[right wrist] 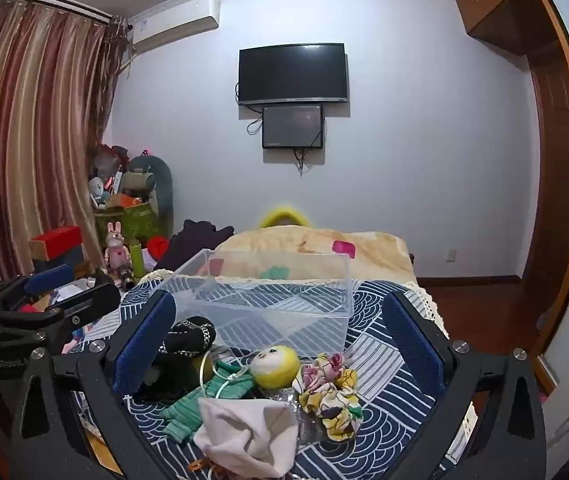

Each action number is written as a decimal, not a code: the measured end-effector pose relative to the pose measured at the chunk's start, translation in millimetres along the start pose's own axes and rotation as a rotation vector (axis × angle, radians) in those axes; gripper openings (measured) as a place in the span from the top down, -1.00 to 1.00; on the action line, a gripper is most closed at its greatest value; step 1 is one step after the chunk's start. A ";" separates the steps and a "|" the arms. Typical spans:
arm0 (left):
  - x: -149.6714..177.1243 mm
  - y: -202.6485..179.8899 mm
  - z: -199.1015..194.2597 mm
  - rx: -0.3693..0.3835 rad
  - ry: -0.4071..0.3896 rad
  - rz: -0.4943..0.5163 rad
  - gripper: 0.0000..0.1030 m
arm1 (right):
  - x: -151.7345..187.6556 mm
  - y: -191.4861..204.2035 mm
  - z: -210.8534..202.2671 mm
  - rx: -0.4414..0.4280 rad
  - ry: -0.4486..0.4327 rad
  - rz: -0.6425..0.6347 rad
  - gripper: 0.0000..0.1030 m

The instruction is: Organize soft objects

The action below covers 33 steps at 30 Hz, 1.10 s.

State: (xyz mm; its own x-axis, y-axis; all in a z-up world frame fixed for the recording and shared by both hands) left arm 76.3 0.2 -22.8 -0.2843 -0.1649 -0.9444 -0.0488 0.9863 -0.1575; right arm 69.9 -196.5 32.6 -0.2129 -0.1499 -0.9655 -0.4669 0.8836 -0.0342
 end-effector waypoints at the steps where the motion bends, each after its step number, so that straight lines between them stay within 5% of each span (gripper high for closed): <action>1: -0.3 0.1 -0.4 -0.003 -0.002 0.002 -1.00 | 0.2 0.2 -0.1 -0.001 0.001 0.000 -1.00; 33: -6.9 -7.4 -15.7 0.006 -0.045 0.027 -1.00 | -4.0 2.4 -8.8 -0.012 -0.009 0.015 -1.00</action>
State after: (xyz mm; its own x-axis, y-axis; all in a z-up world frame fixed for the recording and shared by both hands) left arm 63.6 -6.0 -10.6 -0.2425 -0.1377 -0.9603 -0.0356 0.9905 -0.1330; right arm 62.1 -197.7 38.7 -0.2119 -0.1324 -0.9683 -0.4743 0.8802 -0.0166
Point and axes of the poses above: each gripper's, at about its wrist camera, not at the fingertips, and z roughly the way its jaws point, y to its left, x to its underside, the point moved 8 cm from there along z, roughly the way its jaws point, and after that the axes turned 2 degrees about -z, right-handed, at the moved point
